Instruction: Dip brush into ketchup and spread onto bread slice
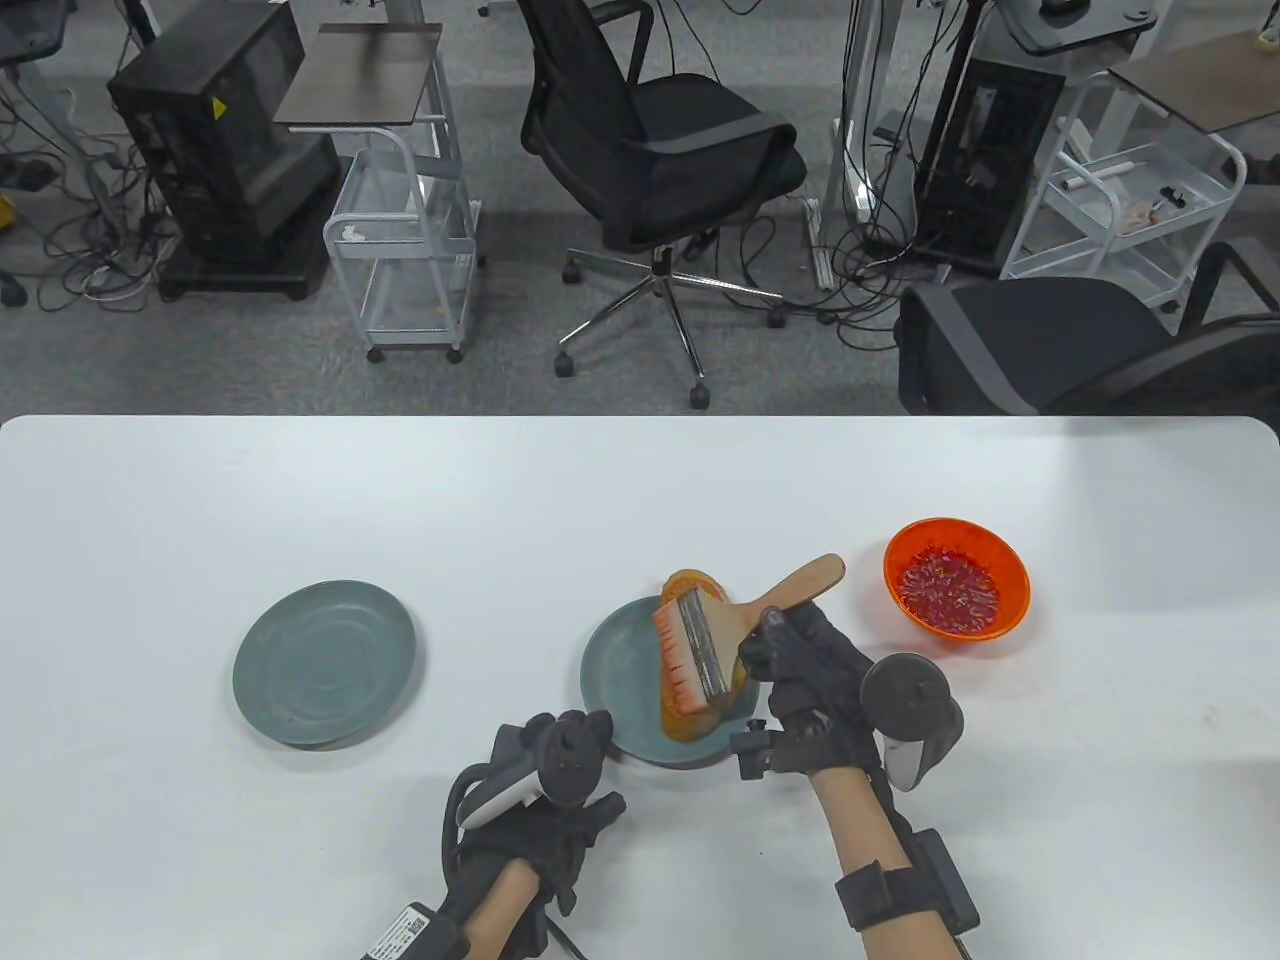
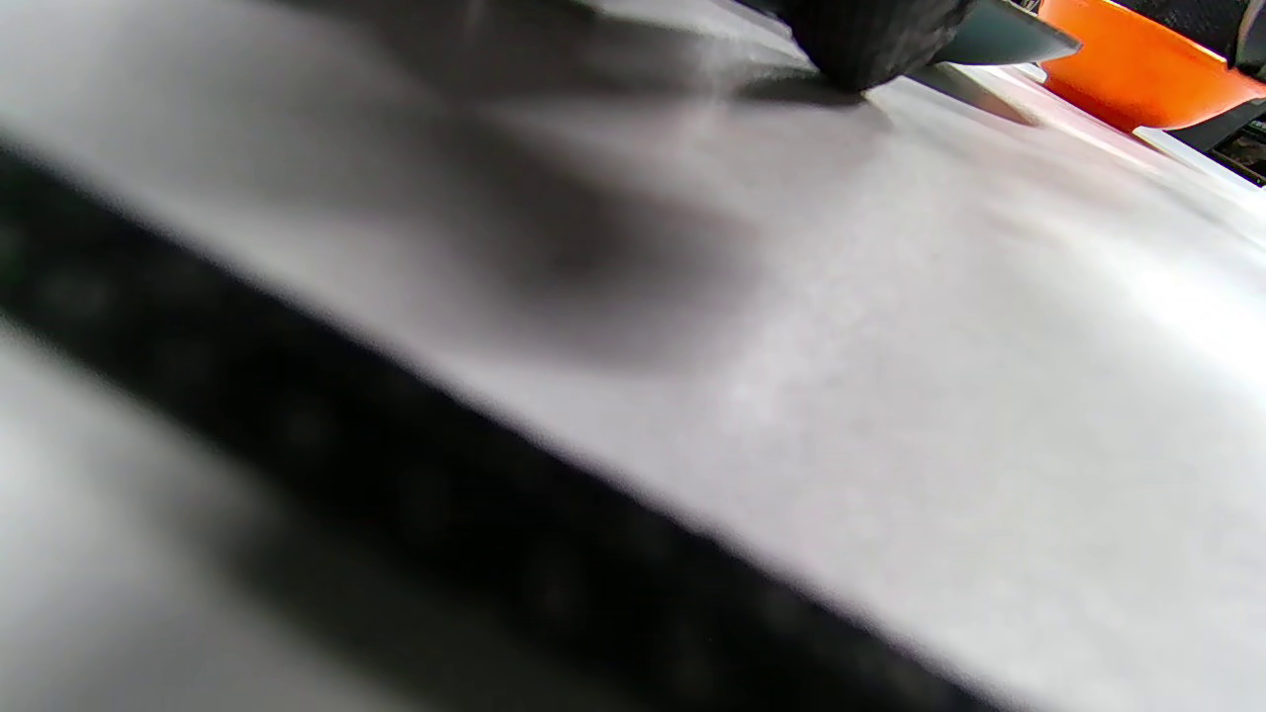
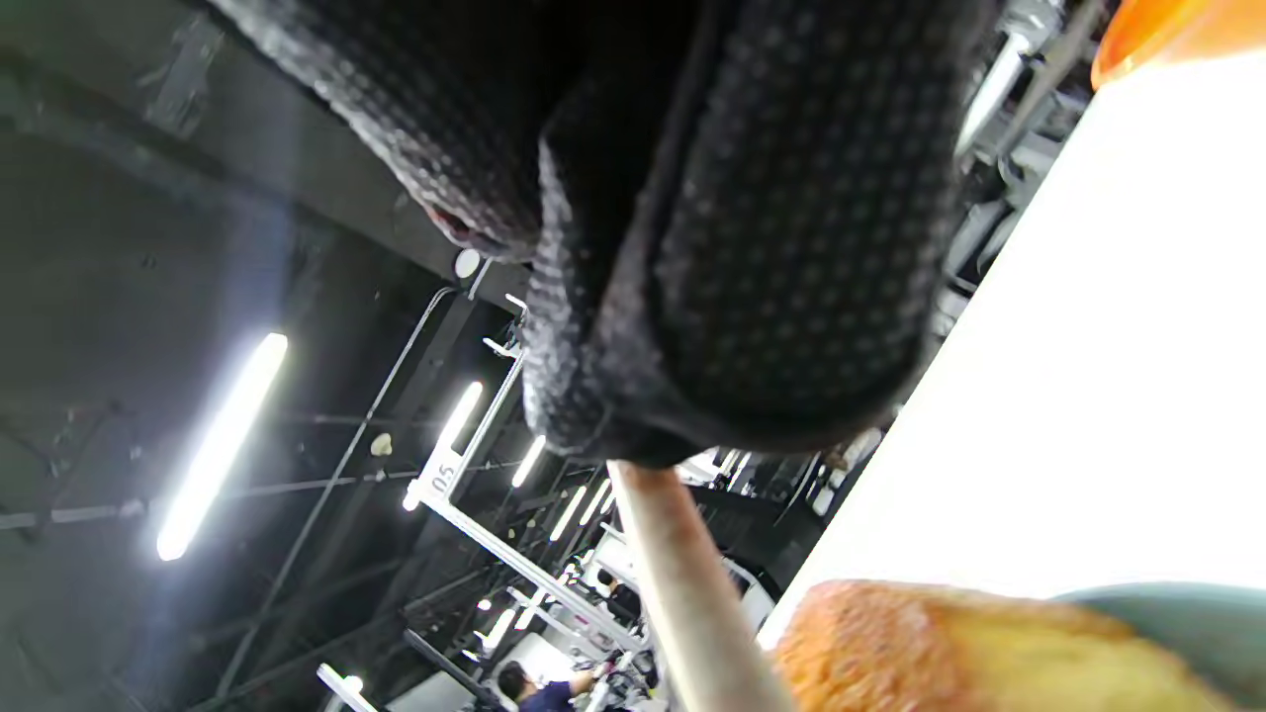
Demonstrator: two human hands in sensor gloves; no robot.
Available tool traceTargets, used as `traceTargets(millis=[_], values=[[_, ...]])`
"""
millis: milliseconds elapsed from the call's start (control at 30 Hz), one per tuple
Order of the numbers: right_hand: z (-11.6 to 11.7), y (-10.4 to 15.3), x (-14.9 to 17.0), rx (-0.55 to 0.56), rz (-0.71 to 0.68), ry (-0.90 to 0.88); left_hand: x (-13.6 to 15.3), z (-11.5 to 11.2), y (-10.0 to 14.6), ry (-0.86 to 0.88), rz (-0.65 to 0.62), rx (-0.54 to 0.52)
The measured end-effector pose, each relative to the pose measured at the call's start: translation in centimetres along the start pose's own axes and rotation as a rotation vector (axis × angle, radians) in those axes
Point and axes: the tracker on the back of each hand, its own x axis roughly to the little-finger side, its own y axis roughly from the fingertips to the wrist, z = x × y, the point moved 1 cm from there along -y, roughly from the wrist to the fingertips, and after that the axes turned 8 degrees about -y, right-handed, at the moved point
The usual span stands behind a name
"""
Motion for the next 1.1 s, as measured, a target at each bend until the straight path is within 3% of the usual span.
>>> traceTargets(millis=[167, 233, 300, 433, 533, 767, 933, 1000, 1100], values=[[-2.0, -0.5, -1.7, 0.083, -0.179, 0.155, 0.0, 0.0, 0.0, -0.004, 0.001, 0.002], [-2.2, -0.5, -2.0, 0.071, -0.198, 0.114, 0.0, 0.0, 0.0, -0.005, 0.001, 0.003], [-1.8, -0.5, -1.8, 0.062, -0.148, 0.010, 0.0, 0.0, 0.0, -0.006, 0.002, 0.003], [0.4, 0.0, -1.1, -0.058, -0.025, -0.115, 0.0, 0.0, 0.0, -0.006, 0.002, 0.002], [0.8, 0.0, -1.4, -0.108, -0.065, -0.005, 0.0, 0.0, 0.0, -0.004, 0.001, 0.001], [-1.7, -0.4, -2.9, 0.042, -0.282, 0.200, 0.0, 0.0, 0.0, -0.005, 0.002, 0.002], [-0.8, -0.2, -2.4, 0.019, -0.170, -0.014, 0.0, 0.0, 0.0, -0.005, 0.002, 0.002], [0.4, 0.1, -1.9, -0.052, -0.095, -0.107, 0.0, 0.0, 0.0, -0.005, 0.002, 0.002], [1.2, 0.2, -1.8, -0.088, -0.100, -0.050, 0.0, 0.0, 0.0, -0.005, 0.002, 0.002]])
